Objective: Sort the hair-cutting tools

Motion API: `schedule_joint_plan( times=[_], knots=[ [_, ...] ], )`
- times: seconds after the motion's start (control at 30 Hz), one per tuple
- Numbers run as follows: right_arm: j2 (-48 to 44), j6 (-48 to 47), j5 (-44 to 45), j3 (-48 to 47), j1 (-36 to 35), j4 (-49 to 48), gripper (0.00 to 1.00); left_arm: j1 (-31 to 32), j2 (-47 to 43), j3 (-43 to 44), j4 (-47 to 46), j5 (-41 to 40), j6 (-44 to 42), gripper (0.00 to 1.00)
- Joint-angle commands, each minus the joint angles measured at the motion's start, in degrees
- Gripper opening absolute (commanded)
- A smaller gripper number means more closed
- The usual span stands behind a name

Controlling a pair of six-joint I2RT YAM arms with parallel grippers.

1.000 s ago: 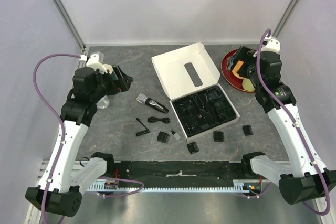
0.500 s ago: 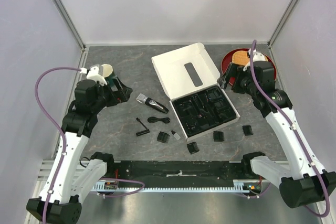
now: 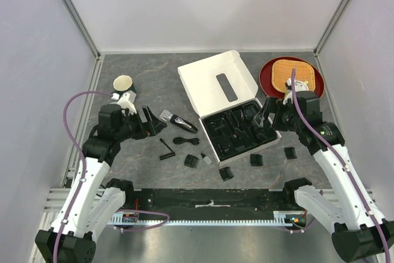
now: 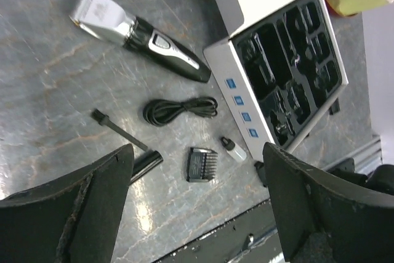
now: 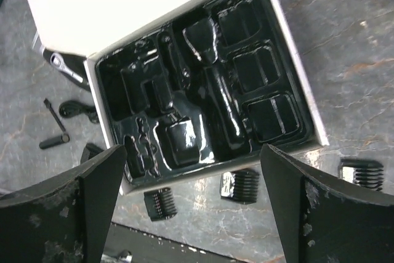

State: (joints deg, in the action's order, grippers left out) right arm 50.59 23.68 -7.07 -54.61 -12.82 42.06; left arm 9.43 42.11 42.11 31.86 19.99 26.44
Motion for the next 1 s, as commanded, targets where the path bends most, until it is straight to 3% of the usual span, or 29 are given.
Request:
schedule_joint_plan(
  times=[0.0,0.07,0.27,0.5,0.7,0.97],
  knots=[
    [-2.24,-1.18,-3.73,2.22,-3.51,-0.66,0.97,-0.11,0.26,-2.99,-1.71,7.96,3.01,0.91],
    [-2.42,-0.83,-3.92,2.40,-6.24,-1.72,0.96,-0.11,0.08,-4.22,-1.80,7.79,3.27,0.90],
    [1.70,0.58,-1.72,0.48,-23.53,-10.50,0.94,-0.11,-0.53,-4.40,-1.80,3.49,3.45,0.89],
    [17.92,-6.96,6.71,-8.21,-38.31,-16.13,0.95,-0.11,-1.85,-4.05,-0.57,-5.28,4.24,0.87],
    [35.15,-16.71,9.18,-18.42,-41.85,-18.15,0.96,-0.03,-4.22,-3.00,5.49,-19.09,6.70,0.87],
    [52.93,-28.86,7.25,-32.81,-41.76,-15.88,0.98,-0.11,-8.62,-3.43,6.46,-24.99,8.37,0.86]
  ],
)
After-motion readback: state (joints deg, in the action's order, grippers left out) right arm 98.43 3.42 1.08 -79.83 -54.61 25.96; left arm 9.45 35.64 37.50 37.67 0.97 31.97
